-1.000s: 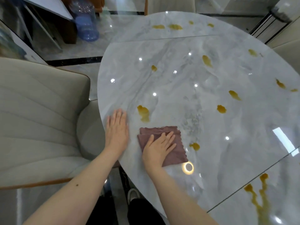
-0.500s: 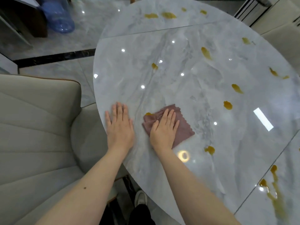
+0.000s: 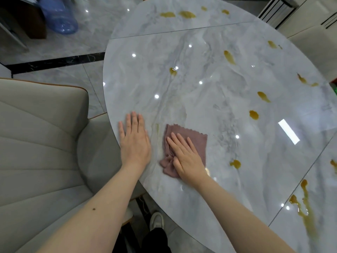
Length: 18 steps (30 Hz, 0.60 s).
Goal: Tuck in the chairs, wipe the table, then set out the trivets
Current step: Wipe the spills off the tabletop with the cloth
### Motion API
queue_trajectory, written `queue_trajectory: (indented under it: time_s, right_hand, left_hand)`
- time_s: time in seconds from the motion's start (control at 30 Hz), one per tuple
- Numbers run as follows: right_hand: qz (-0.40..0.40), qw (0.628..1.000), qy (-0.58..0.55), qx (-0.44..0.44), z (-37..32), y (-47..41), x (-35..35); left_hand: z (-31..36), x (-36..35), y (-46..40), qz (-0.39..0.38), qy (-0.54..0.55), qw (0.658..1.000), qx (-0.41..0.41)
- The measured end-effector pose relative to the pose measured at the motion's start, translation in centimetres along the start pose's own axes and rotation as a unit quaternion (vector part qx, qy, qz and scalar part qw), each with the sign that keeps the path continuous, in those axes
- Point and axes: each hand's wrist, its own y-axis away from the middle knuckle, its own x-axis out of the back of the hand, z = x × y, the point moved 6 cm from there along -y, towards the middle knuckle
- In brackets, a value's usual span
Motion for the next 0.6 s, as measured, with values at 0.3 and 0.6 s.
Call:
queue_trajectory:
  time_s: [0.3, 0.6]
  right_hand:
    - [0.017, 0.986, 0.017, -0.167, 3.1, -7.7, 0.8]
    - [-0.032, 0.996, 0.039, 0.073, -0.7, -0.7, -0.2]
  left_hand:
    - [-0.2, 0.0, -0.3, 0.022, 0.042, 0.999, 0.011]
    - [-0.6, 0.1, -0.4, 0.035, 0.087, 0.995, 0.024]
